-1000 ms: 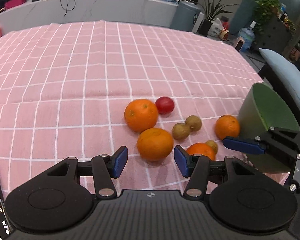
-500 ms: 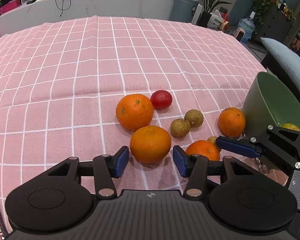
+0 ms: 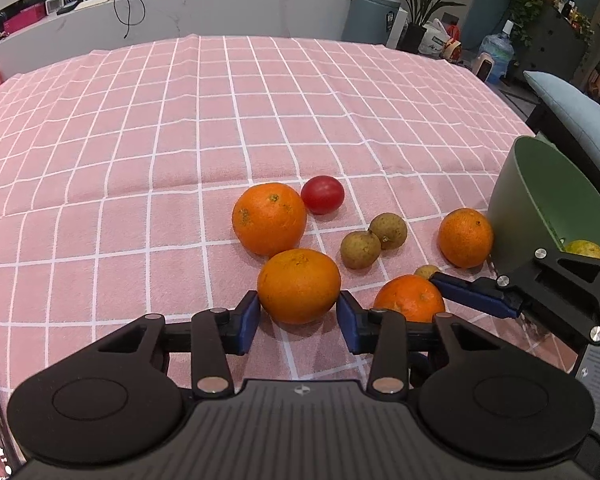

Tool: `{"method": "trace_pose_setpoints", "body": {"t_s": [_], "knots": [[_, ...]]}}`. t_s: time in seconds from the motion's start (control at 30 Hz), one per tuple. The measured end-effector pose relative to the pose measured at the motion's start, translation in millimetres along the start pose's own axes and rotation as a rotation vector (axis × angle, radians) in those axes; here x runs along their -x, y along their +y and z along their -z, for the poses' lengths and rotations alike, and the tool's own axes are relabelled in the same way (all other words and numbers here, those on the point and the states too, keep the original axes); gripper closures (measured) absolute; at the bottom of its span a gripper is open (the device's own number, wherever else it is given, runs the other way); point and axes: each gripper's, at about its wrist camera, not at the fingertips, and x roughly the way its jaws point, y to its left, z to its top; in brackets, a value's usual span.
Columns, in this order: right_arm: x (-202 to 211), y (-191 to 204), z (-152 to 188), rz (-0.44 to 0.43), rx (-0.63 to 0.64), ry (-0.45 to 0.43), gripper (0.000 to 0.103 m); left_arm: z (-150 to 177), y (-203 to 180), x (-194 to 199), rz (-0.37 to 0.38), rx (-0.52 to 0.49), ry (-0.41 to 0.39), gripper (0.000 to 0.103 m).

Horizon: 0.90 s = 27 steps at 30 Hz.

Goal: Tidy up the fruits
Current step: 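Grasp an orange with the left tool while the right tool grasps another orange, then carry both oranges over the colander and open both tools to release them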

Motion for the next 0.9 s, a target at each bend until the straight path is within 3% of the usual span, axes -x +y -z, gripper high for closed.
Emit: {"method": "trace_pose_setpoints", "body": {"t_s": [0.3,0.5,0.7,0.9], "knots": [[35.0,-15.6,-10.7,0.026,-0.054,-0.096,0.065,-1.2,-0.6,44.6,0.048,0.049,-0.119,0.056],[71.3,-36.9,-19.8,0.067,-0.077,-0.152,0.065,-12.8,-23.1,81.0,0.071,0.035,-0.224,0.056],[107.4,-65.5,-22.2,0.112,-0.086,-0.169,0.065,-25.8,-58.0,95.8,0.143,-0.03,-0.257,0.056],[130.5,-100.8,-10.9,0.12,-0.159,-0.12,0.064,-39.2,-98.4,89.1,0.195,-0.119,-0.24,0.056]]}}
